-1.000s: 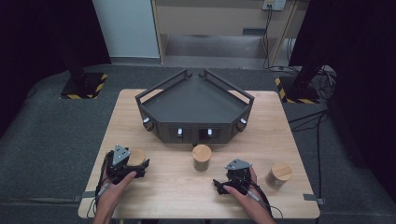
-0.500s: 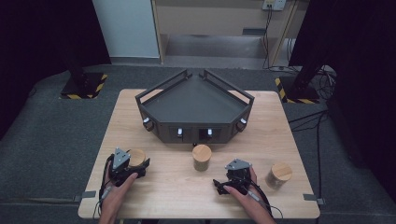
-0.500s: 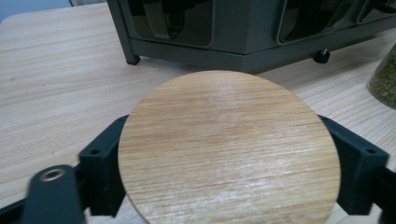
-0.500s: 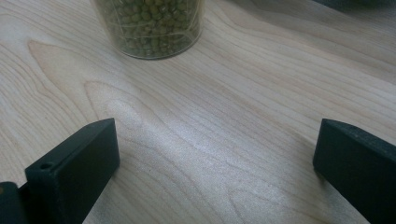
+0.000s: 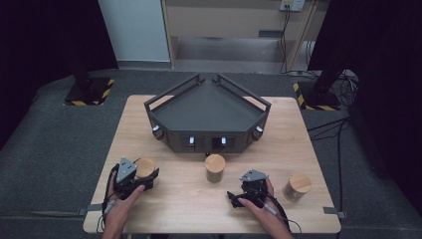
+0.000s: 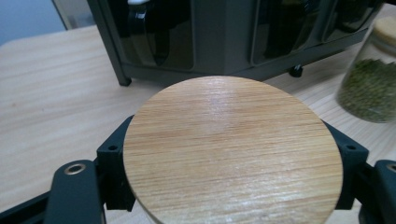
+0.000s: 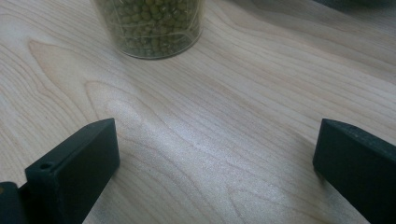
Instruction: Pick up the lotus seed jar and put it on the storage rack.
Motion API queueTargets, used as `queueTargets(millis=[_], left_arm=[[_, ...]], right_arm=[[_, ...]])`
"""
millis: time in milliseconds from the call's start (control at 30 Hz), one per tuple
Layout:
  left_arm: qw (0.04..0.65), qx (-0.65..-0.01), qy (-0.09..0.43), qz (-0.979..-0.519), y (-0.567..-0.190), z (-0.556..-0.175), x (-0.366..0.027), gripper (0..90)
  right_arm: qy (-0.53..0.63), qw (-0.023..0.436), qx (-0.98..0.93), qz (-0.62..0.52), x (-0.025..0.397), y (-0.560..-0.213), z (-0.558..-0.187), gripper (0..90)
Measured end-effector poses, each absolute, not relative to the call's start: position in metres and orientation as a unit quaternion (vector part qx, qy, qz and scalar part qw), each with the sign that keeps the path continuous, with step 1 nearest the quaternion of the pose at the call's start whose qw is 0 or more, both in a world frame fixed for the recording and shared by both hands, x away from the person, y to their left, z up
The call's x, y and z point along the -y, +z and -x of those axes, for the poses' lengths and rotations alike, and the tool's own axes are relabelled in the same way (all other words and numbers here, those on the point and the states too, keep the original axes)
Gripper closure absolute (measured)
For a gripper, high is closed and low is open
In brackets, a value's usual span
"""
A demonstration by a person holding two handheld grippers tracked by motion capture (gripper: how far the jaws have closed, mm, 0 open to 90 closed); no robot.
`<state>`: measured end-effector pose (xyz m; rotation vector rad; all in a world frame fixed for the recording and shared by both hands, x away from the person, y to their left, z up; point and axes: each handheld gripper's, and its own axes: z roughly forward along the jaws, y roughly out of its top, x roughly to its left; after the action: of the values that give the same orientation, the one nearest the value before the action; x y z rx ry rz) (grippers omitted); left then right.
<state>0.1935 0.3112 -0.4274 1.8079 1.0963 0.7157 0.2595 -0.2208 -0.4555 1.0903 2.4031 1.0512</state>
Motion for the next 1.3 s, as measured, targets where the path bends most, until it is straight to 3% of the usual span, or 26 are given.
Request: queueTargets(millis=[633,1300], left_arm=[[0.447,-0.425,0.278,-0.737,-0.407,-0.187,-0.327,23.7],[0.451,-0.39,0.274,-0.754,-0.391,-0.205,-0.325,23.7]], right_arm=[[0.366,0.15,-0.836,-0.38,0.221,-0.456,-0.259,0.5],[0.366,0.15,-0.836,-0.38,0.221,-0.455,-0.259,0.5]])
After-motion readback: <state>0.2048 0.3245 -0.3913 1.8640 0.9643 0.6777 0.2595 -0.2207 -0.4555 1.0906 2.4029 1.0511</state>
